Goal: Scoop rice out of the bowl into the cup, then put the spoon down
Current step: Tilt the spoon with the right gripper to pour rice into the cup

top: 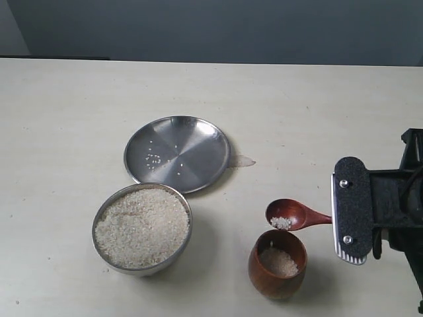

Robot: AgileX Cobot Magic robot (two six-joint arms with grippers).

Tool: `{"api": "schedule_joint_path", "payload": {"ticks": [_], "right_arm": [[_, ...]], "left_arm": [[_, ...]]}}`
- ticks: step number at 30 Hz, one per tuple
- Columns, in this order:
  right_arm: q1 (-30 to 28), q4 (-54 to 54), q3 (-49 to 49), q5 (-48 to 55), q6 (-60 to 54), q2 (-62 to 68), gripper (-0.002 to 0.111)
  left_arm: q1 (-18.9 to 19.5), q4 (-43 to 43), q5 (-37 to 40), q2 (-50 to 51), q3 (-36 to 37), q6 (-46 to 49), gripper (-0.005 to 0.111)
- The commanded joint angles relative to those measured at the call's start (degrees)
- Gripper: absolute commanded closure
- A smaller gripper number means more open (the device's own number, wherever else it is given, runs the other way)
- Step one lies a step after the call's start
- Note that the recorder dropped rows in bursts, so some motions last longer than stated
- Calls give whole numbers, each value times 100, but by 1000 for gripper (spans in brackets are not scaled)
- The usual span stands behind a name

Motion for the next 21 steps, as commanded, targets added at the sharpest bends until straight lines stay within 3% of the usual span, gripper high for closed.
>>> {"api": "schedule_joint_path", "payload": {"ticks": [1,21], "right_arm": [[7,150,-3,-44,-46,11,109],[7,443,-3,140,19,11,109]], "left_arm": [[11,19,-40,7,-33,-2,106],[11,19,-40,7,-33,-2,106]]}}
